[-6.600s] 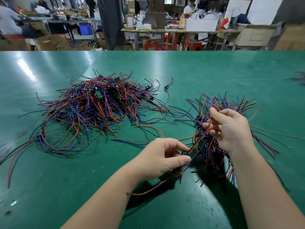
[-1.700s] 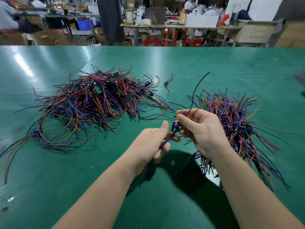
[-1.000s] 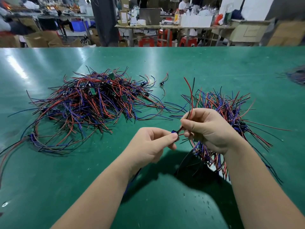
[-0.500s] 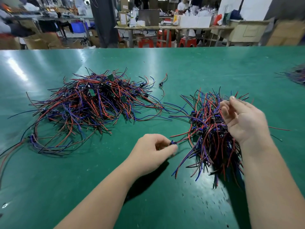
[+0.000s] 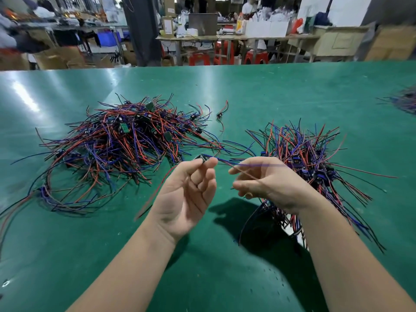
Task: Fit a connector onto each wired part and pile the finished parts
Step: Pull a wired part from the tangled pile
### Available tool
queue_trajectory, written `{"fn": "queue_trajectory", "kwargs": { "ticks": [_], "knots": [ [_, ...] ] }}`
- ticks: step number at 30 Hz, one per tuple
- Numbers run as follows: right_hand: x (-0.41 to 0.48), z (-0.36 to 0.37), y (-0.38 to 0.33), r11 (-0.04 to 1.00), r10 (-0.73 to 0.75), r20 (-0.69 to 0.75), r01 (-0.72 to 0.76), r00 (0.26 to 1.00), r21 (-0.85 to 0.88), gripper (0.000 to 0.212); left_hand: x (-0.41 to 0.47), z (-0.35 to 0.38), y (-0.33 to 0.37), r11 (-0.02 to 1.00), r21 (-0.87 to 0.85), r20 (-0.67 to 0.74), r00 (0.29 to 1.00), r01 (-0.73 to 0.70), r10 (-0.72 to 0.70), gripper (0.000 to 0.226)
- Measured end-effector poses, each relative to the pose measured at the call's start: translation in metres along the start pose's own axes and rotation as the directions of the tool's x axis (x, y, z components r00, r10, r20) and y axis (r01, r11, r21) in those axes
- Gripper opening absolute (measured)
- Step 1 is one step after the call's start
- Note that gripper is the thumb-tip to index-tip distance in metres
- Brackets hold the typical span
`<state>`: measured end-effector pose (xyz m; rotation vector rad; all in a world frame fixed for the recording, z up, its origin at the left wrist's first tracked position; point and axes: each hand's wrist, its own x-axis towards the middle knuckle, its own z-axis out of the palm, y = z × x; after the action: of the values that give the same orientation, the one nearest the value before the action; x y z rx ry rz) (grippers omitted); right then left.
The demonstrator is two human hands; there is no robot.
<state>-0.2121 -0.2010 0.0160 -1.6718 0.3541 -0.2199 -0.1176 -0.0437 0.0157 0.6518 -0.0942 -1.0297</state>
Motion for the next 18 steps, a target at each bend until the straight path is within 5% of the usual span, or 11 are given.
{"fn": "queue_trajectory", "kwargs": {
  "ticks": [2, 6, 10, 14, 18],
  "knots": [
    [-0.002, 0.004, -0.001, 0.997, -0.072, 0.067, 0.07, 0.995, 0.036, 0.031, 0.0, -0.001, 0.0, 1.0, 0.004, 0.023, 1.0, -0.005, 0.005, 0.013],
    [0.003, 0.022, -0.003, 0.887, -0.178, 0.011, 0.156, 0.984, 0.434, 0.026, 0.002, 0.002, -0.01, 0.973, 0.217, -0.031, 0.996, -0.079, 0.088, 0.012],
    [0.004, 0.03, -0.002, 0.834, -0.159, -0.059, 0.166, 0.986, 0.526, 0.017, 0.003, 0.002, -0.023, 0.881, 0.403, 0.003, 0.964, -0.246, 0.268, 0.014],
    [0.005, 0.03, -0.005, 0.772, -0.116, -0.131, 0.172, 0.985, 0.612, 0.011, 0.002, -0.004, -0.026, 0.607, 0.635, 0.231, 0.867, -0.478, 0.441, 0.026],
    [0.005, 0.022, -0.009, 0.739, -0.167, -0.129, 0.211, 0.977, 0.639, 0.016, 0.001, -0.005, -0.026, 0.447, 0.727, 0.356, 0.843, -0.521, 0.403, 0.032]
  ]
}}
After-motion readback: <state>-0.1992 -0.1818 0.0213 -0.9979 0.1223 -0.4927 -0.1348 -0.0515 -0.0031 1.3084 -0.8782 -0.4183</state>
